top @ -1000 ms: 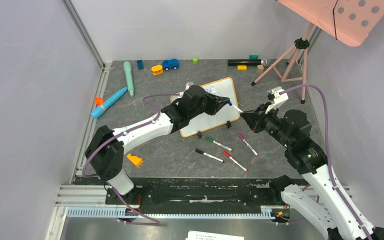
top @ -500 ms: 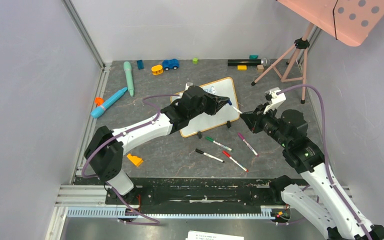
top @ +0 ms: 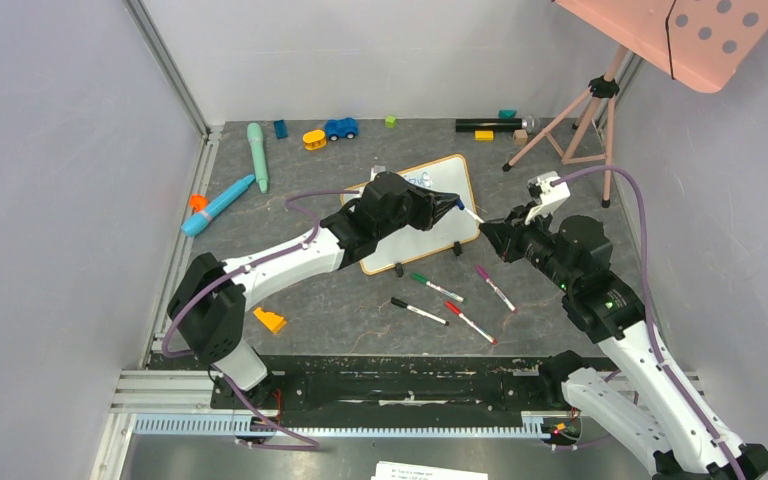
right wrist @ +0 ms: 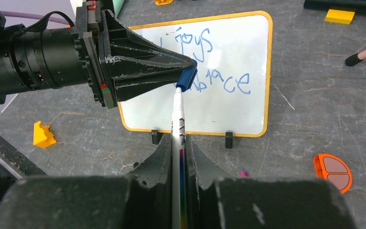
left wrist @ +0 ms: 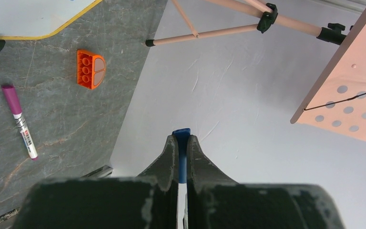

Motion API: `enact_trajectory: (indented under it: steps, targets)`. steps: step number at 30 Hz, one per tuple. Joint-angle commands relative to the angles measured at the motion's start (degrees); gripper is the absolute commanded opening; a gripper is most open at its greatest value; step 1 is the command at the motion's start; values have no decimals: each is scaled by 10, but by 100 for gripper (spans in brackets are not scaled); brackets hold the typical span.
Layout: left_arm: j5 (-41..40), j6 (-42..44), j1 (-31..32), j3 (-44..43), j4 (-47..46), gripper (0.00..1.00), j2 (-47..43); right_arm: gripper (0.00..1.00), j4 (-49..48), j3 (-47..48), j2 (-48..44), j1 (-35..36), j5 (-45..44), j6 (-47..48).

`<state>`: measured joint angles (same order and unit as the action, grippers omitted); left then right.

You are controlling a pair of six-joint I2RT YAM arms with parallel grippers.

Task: Write a sentence on the whiteboard
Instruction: Insert the whiteboard marker without the cap into the pen cap.

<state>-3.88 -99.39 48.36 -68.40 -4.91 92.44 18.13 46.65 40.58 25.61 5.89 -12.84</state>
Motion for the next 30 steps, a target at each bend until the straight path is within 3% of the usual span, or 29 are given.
enact_trajectory:
  steps: [1,30]
  targets:
    - [10,-28,2,4,-27,2,-29,0,-32,-1,0,-1,-11,8]
    - [0,-51,3,6,-31,2,-21,0,-21,4,-9,0,-7,4]
